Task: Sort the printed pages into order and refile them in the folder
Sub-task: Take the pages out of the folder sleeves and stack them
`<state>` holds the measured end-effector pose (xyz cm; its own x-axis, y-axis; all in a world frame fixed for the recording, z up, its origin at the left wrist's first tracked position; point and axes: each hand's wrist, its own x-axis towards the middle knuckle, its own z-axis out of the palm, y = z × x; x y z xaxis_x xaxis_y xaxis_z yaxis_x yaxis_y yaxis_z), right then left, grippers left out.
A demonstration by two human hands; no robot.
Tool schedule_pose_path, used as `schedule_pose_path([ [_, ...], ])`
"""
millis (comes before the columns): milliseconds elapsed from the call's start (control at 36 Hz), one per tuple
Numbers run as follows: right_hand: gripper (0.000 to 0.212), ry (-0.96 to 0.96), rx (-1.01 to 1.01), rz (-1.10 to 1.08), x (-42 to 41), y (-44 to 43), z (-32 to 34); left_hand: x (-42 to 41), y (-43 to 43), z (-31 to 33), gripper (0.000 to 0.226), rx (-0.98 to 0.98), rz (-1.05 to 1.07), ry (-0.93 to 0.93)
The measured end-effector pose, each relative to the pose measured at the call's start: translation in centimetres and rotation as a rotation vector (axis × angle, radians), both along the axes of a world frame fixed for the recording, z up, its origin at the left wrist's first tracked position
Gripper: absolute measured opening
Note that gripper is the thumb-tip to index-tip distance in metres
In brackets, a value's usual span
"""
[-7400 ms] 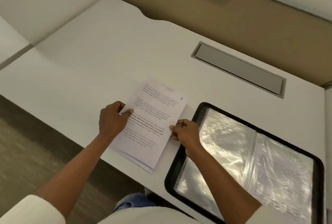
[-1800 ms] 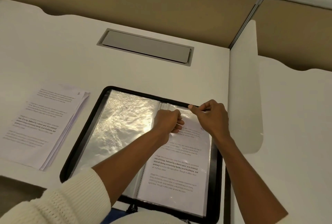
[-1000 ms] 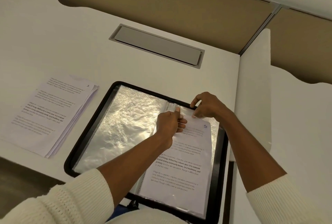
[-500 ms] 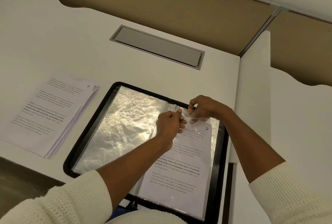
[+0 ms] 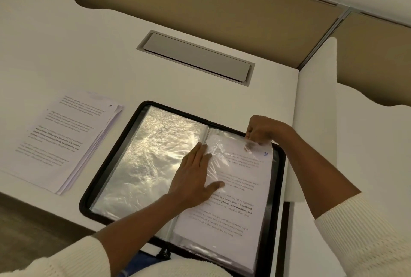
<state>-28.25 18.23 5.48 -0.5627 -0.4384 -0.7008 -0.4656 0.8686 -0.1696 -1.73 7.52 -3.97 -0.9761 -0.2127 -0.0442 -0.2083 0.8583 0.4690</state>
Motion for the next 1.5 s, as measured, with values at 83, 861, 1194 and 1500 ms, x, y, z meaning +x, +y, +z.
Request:
schedule_pose_path([
  [83, 0.037, -0.028, -0.018, -0.063, -0.9, 0.1, 0.7, 0.8, 0.2, 0.0, 0.115, -0.054, -0.065, -0.063],
  [861, 0.007, 0.841, -0.832, -0.325, -3.6, -0.2, 13.3, 2.0, 1.6, -0.3, 0.115, -0.221, -0.181, -0.15],
  [1194, 0.011, 0.84, -1.115, -0.036, 1.6, -1.6, 19.1, 1.3, -0.8, 2.2, 0.095, 0.211, 0.12, 0.199],
  [1500, 0.015, 0.487, -1.122, 0.131, 6.6, -5.8, 20.4, 0.3, -12.3, 10.7, 0.081, 0.611, 0.54, 0.461],
])
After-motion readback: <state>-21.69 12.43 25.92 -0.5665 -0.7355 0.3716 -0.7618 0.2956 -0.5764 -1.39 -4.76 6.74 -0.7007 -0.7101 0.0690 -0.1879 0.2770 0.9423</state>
